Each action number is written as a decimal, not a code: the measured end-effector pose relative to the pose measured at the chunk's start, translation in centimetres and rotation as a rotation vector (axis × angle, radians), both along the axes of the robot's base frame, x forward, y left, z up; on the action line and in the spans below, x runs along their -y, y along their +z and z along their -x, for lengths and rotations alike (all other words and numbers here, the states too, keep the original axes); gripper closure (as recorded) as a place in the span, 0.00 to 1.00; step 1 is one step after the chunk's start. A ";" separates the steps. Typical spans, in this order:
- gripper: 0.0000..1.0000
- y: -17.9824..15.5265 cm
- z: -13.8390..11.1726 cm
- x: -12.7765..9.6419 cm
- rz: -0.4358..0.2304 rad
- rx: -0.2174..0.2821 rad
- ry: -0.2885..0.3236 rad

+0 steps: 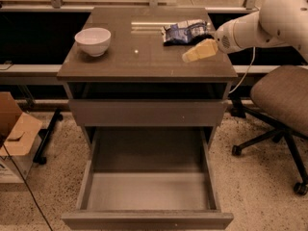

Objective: Place blue chip bag into middle drawer

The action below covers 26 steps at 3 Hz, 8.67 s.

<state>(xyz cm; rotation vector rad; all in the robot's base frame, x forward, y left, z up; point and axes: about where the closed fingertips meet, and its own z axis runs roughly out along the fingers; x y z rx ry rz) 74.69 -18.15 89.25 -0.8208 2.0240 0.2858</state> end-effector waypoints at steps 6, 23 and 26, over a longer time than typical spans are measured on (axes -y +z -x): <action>0.19 -2.9 -15.9 3.7 -0.166 0.038 -0.183; 1.00 -14.1 27.6 -9.4 -0.083 -0.425 -0.025; 1.00 -29.8 24.3 -9.3 -0.168 -0.592 -0.142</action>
Offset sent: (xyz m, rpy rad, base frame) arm 0.1629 -0.0527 -0.0230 0.1103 -0.0110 -0.1576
